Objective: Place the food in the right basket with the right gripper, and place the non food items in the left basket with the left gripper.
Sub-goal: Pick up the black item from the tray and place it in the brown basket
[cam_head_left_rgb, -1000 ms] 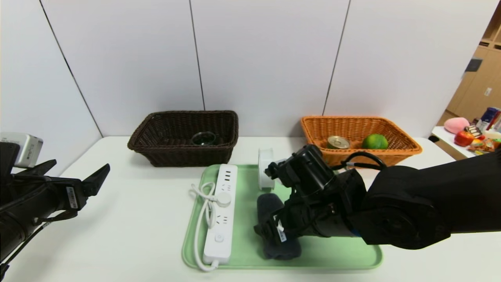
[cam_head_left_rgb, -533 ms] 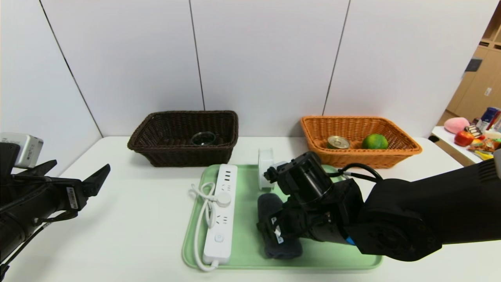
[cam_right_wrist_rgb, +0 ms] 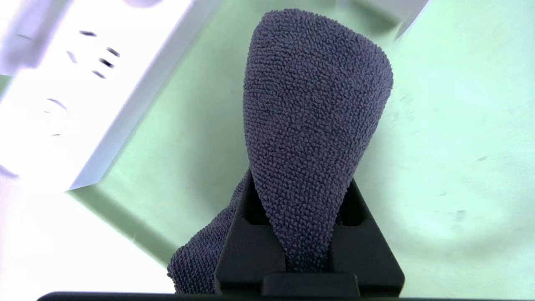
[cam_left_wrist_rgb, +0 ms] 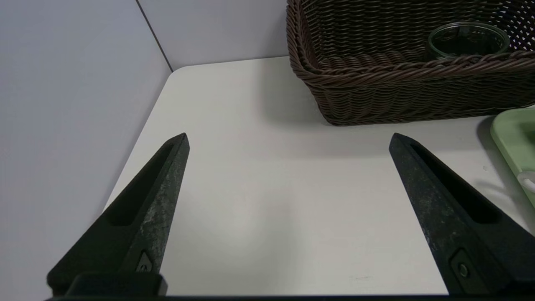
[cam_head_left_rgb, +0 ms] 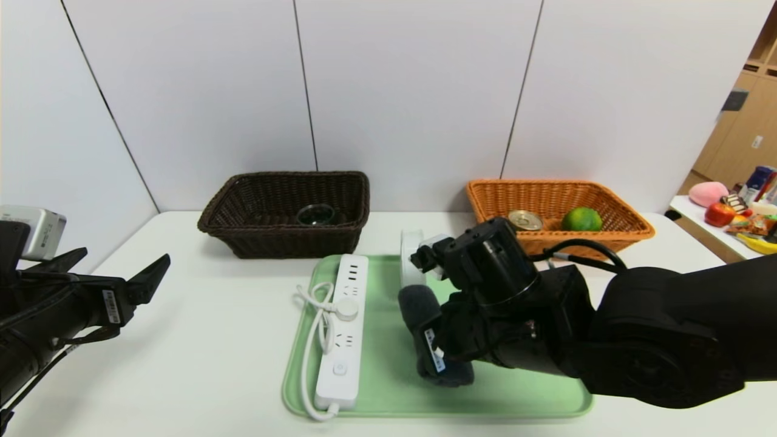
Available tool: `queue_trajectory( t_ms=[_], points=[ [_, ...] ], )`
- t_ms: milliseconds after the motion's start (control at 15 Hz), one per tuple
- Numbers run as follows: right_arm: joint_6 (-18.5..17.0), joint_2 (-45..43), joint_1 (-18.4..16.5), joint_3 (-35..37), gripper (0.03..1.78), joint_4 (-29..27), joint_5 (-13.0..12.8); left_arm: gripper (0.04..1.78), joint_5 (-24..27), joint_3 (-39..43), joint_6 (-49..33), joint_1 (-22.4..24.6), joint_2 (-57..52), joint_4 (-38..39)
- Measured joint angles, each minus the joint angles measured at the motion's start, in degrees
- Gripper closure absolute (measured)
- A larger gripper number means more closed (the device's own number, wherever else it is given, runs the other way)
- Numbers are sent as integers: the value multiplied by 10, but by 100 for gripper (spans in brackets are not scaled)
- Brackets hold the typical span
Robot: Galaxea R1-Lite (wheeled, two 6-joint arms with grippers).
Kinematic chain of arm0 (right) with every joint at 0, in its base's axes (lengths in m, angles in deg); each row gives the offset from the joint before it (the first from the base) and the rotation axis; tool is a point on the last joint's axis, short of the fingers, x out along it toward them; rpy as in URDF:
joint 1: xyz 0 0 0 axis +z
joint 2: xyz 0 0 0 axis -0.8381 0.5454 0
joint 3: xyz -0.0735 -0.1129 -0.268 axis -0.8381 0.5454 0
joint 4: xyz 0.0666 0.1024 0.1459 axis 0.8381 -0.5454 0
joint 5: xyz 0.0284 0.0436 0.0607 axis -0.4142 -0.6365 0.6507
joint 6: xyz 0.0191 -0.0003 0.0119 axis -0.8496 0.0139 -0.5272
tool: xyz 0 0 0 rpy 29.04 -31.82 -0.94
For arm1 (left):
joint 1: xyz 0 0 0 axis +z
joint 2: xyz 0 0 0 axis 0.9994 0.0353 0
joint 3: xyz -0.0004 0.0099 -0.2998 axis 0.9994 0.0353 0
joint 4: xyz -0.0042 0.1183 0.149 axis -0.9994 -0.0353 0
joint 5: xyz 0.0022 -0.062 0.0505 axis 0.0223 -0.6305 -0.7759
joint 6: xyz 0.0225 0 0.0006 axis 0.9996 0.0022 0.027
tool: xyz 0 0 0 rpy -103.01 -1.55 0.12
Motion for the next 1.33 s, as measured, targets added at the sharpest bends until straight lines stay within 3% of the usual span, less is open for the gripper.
queue_trajectory(
  t_ms=[267, 533, 733, 1000, 1200, 1333],
  points=[
    [50, -56, 0, -21, 156, 58, 6, 13, 0, 3, -1, 0, 0, -1],
    [96, -30, -6, -61, 156, 187, 20, 13, 0, 9, -1, 0, 1, 0],
    [124, 41, -7, -112, 156, 307, 28, 13, 0, 12, 0, 0, 0, 0],
    [157, 161, -7, -232, 156, 434, 26, 13, 0, 15, -1, 0, -1, 0],
    [200, 260, -9, -357, 156, 517, 2, 13, 0, 20, -1, 0, -1, 0],
    [225, 313, -15, -429, 156, 527, -19, 13, 0, 23, -2, 0, 0, 0]
  ],
)
